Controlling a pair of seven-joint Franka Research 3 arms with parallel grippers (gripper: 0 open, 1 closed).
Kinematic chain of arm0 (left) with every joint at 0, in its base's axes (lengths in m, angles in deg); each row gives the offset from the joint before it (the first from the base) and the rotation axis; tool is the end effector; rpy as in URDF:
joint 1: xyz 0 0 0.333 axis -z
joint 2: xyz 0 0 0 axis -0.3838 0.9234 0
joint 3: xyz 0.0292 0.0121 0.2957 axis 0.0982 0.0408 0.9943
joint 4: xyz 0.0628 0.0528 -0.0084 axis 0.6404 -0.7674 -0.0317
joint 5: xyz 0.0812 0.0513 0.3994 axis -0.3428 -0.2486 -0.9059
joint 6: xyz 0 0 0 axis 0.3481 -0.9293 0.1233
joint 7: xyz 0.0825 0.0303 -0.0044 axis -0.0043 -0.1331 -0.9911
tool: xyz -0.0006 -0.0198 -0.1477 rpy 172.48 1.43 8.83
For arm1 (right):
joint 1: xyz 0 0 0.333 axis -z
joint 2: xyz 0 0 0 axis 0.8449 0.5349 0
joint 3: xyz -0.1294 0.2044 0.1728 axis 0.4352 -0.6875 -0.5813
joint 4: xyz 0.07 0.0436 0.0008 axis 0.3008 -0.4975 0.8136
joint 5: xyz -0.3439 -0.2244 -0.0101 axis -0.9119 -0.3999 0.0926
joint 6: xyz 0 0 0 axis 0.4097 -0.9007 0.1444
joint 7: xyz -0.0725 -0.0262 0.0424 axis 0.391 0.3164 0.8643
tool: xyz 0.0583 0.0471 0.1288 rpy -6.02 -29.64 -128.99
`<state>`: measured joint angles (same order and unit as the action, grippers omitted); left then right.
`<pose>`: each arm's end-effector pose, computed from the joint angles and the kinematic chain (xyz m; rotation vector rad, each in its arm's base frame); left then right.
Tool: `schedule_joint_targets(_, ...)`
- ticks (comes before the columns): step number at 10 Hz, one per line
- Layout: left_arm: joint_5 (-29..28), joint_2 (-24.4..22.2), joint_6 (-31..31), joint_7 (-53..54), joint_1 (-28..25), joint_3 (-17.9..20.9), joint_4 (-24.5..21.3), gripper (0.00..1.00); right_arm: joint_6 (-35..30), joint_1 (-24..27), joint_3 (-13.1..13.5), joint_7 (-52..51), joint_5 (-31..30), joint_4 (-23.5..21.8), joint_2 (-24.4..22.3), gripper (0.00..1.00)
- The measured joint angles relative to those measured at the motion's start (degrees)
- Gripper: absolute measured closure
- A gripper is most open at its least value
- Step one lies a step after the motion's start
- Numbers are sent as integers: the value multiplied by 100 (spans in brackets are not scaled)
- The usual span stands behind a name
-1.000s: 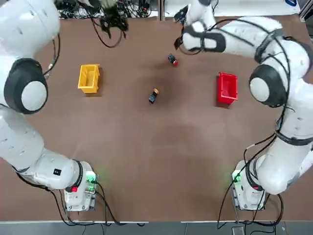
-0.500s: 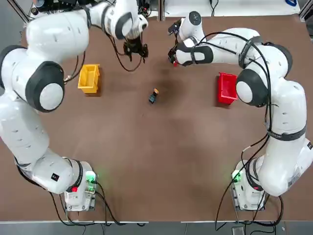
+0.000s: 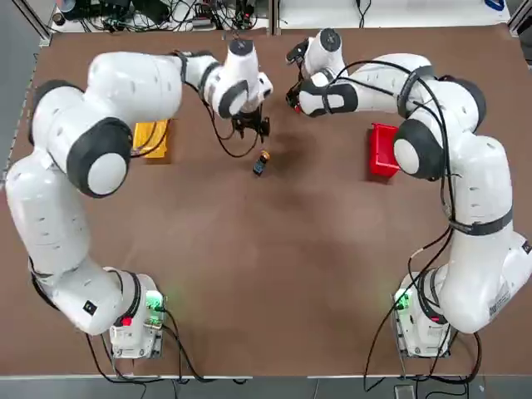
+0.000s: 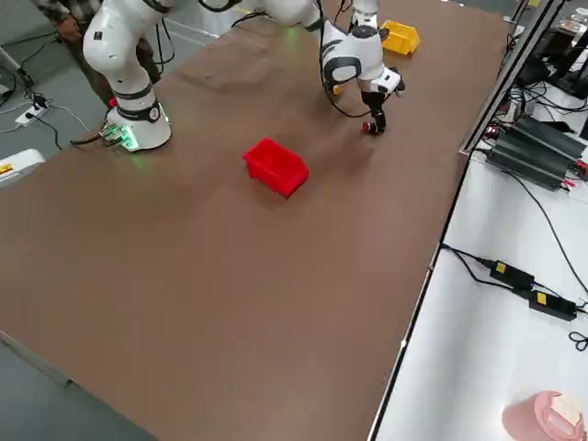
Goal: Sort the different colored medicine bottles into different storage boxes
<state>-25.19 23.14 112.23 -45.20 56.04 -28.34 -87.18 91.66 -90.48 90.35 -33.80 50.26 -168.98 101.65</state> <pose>0.4608 -0.4463 0.1757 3.1062 -0.3305 -0.0764 0.6362 0.3942 0.1345 -2.8430 -0.9153 -0.5486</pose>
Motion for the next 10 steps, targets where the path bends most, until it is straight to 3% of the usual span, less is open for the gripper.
schedule_joint_targets(5, -223, 70, 29, -12, 347, -7, -254, 17, 140, -95, -2, 251, 0, 9, 159, 7)
schedule_joint_targets(6, -226, 74, 55, -11, 364, -9, -275, 18, 187, -95, -2, 255, 0, 9, 193, 14)
schedule_joint_targets(9, -229, 205, 247, -12, 377, -9, -312, 20, 269, -93, 9, 695, 10, 21, 236, 57)
schedule_joint_targets(10, -229, 266, 326, -16, 385, -9, -312, 21, 276, -77, 42, 930, 10, 45, 235, 57)
